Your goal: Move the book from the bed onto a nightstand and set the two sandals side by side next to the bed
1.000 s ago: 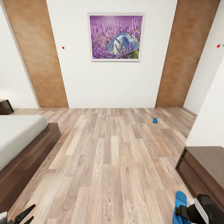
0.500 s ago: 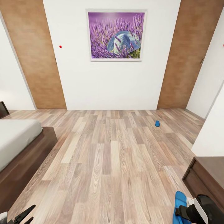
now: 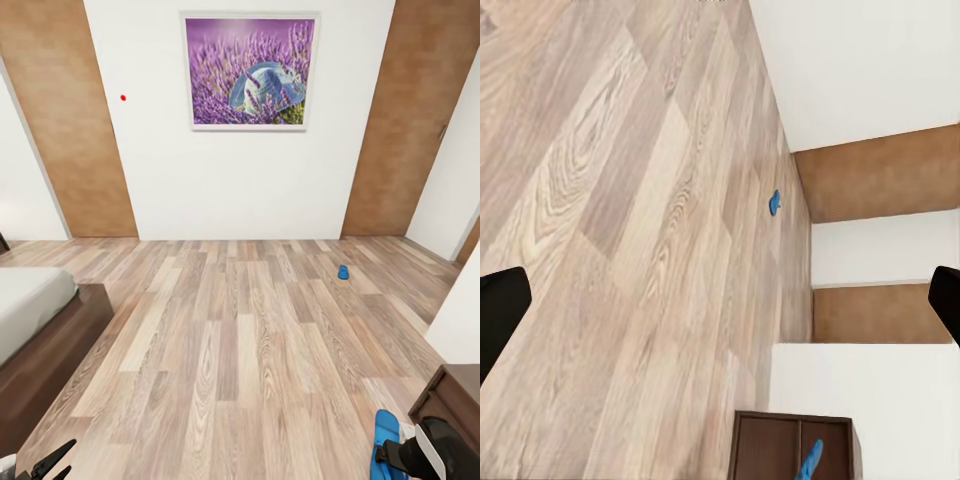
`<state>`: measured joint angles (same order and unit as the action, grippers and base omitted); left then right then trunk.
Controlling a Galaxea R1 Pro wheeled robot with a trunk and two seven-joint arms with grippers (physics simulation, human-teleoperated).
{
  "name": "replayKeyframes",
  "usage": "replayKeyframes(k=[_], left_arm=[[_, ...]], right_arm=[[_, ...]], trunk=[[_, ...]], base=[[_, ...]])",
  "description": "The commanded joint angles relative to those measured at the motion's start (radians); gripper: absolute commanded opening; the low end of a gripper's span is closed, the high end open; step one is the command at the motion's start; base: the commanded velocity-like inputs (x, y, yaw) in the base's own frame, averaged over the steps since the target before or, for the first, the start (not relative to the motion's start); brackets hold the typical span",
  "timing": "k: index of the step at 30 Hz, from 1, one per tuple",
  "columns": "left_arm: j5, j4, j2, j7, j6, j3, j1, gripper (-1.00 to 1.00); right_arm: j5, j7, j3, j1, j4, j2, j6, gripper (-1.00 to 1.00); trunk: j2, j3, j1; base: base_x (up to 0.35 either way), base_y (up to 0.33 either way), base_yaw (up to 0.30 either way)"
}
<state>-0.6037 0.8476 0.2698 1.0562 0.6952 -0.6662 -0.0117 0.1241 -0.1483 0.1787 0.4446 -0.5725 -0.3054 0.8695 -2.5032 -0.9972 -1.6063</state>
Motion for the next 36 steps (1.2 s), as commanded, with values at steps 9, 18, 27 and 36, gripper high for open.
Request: replayKeyframes(k=[9, 18, 27, 36], left_arm=[[-0.005, 0.001, 0.0, -0.001, 0.007, 0.0, 0.0, 1.0], [-0.005, 0.001, 0.0, -0.001, 0.007, 0.0, 0.0, 1.0], [-0.005, 0.001, 0.0, 0.0, 0.007, 0.0, -0.001, 1.0], [-0.005, 0.001, 0.0, 0.001, 0.007, 0.0, 0.0, 1.0]], right_arm=[[0.005, 0.0, 0.002, 0.0, -0.001, 0.0, 0.005, -1.0], [0.005, -0.001, 0.001, 0.0, -0.001, 0.0, 0.005, -1.0], [0.005, 0.0, 0.001, 0.0, -0.001, 0.0, 0.005, -1.0], [0.006, 0.001, 0.001, 0.0, -0.001, 0.0, 0.005, -1.0]], trunk=[[0.0, -0.001, 0.0], [0.0, -0.001, 0.0], [0.0, -0.001, 0.0], [0.0, -0.001, 0.0]], base=[[0.335, 0.0, 0.0], [0.335, 0.0, -0.002], [0.335, 0.0, -0.157], [0.335, 0.0, -0.271]])
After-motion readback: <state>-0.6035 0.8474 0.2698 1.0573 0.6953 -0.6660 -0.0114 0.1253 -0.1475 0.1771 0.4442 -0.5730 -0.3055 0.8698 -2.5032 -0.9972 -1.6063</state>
